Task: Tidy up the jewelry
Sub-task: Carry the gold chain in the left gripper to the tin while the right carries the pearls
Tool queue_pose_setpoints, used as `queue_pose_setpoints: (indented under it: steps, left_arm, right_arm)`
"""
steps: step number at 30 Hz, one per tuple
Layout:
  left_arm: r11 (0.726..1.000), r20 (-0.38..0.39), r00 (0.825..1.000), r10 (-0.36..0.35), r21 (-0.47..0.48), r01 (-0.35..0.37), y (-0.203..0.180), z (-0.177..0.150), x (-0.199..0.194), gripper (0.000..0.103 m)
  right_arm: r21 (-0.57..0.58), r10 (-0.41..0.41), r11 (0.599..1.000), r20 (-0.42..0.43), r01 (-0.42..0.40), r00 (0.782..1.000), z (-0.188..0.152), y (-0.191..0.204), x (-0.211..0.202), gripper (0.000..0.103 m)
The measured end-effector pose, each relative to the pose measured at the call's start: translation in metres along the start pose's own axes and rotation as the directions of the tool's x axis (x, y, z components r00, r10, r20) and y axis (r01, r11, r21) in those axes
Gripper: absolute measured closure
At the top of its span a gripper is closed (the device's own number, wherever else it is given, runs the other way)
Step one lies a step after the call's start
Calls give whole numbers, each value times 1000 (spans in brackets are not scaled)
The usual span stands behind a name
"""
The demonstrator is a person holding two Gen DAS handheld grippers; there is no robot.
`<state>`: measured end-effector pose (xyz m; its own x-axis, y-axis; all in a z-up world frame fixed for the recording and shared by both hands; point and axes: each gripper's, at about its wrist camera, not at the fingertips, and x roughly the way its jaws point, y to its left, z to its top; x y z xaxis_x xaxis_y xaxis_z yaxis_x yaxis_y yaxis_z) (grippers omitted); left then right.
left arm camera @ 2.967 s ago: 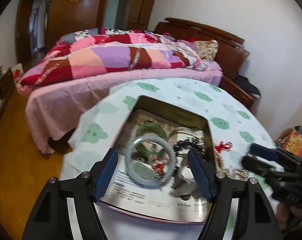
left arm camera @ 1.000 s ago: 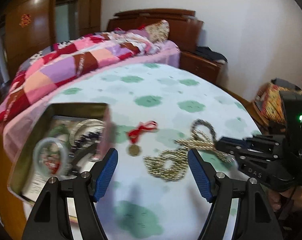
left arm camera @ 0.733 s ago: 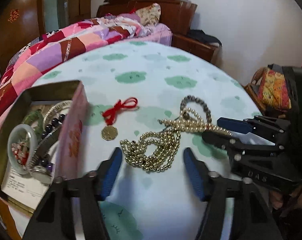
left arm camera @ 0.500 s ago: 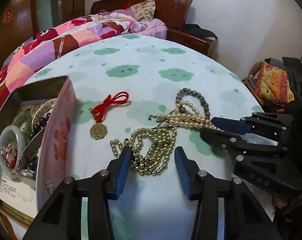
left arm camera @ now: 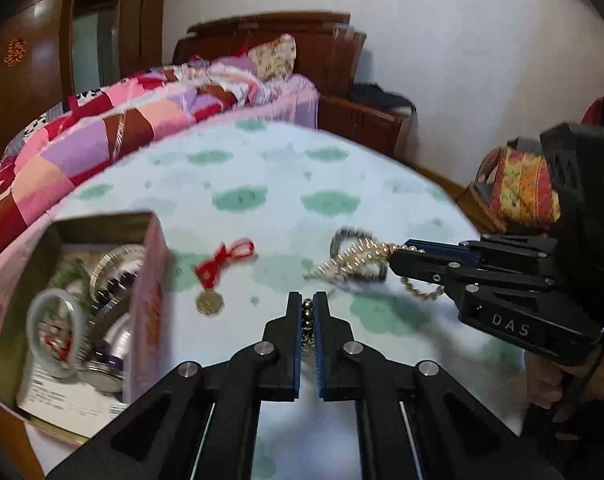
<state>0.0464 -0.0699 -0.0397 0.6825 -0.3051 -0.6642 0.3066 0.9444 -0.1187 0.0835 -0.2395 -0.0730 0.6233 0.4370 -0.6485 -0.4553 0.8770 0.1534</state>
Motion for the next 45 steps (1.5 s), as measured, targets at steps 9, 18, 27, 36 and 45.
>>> queue_pose_setpoints:
  steps: [9,18,27,36,45]
  left_arm:
    - [1000,138,990,8,-17,-5,10,28,-56,99]
    - [996,213,973,86,-51,-77,40,40,-97,99]
    - [980,233,955,182,-126,-156,78,35,-116,99]
    - [964,235,941,244,-162,-210,99,29,-127,99]
    - [948,228,928,293,-192,-252,112,23,-131,99]
  right_arm:
    - [9,42,999,100,-43,994,21,10,-31,88]
    - [-20,106,994,146,-104,984,37,33,-40,88]
    - [-82,160,986,162,-148,974,49,61,-40,88]
    - [-132,205,974,161,-185,965,60,83,-35,88]
    - [-195,253,955,138,-224,957,65,114,-27,88]
